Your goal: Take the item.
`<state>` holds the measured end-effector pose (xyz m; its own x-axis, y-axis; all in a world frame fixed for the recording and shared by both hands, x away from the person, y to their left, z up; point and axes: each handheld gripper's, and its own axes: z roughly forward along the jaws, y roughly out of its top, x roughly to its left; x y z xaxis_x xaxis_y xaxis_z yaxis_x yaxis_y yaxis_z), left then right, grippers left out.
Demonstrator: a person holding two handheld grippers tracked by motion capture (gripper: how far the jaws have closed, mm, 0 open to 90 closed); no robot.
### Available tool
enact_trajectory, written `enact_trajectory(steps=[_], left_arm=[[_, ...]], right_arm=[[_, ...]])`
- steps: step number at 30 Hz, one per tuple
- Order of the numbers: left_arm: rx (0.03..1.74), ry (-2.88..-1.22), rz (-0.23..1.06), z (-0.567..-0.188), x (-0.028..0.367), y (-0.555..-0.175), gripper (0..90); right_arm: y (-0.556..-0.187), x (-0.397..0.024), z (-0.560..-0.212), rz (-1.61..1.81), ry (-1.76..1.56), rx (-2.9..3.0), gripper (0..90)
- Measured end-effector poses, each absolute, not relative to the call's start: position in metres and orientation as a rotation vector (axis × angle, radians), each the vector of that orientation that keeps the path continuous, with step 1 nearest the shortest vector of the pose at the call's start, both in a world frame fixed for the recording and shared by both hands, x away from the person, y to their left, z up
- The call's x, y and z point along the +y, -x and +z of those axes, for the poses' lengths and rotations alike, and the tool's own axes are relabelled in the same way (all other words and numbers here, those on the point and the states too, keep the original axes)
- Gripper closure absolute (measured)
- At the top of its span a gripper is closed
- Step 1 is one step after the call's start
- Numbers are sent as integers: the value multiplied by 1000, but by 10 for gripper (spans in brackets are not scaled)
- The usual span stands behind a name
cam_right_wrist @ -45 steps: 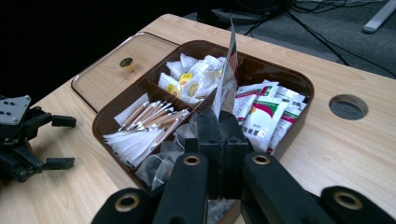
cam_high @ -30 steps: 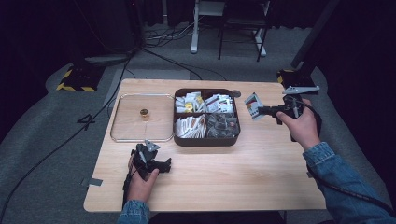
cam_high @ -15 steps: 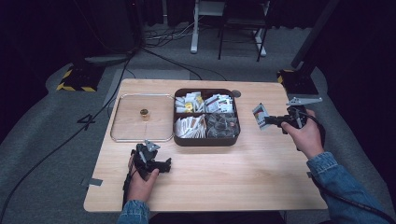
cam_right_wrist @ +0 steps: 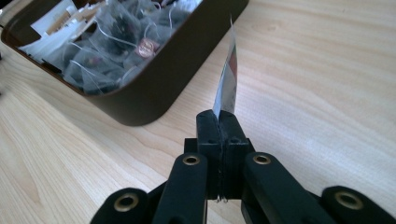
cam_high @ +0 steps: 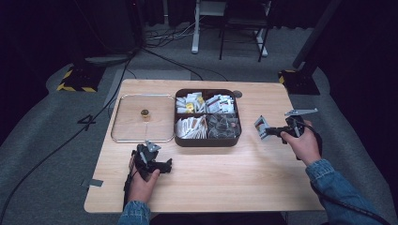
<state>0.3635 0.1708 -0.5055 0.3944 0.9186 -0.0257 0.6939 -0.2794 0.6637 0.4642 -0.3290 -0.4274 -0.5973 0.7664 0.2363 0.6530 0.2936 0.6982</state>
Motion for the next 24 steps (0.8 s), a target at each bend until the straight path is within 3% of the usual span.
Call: enact_trajectory(steps=[13,24], left_arm=[[1373,-2062,491,-505,171,-364,1],[1377,-2061,493,-505,171,-364,1]], right_arm=[[-463,-330,-453,1183,-1390,2437,893],[-460,-331,-456,1195,-1396,2433,867]])
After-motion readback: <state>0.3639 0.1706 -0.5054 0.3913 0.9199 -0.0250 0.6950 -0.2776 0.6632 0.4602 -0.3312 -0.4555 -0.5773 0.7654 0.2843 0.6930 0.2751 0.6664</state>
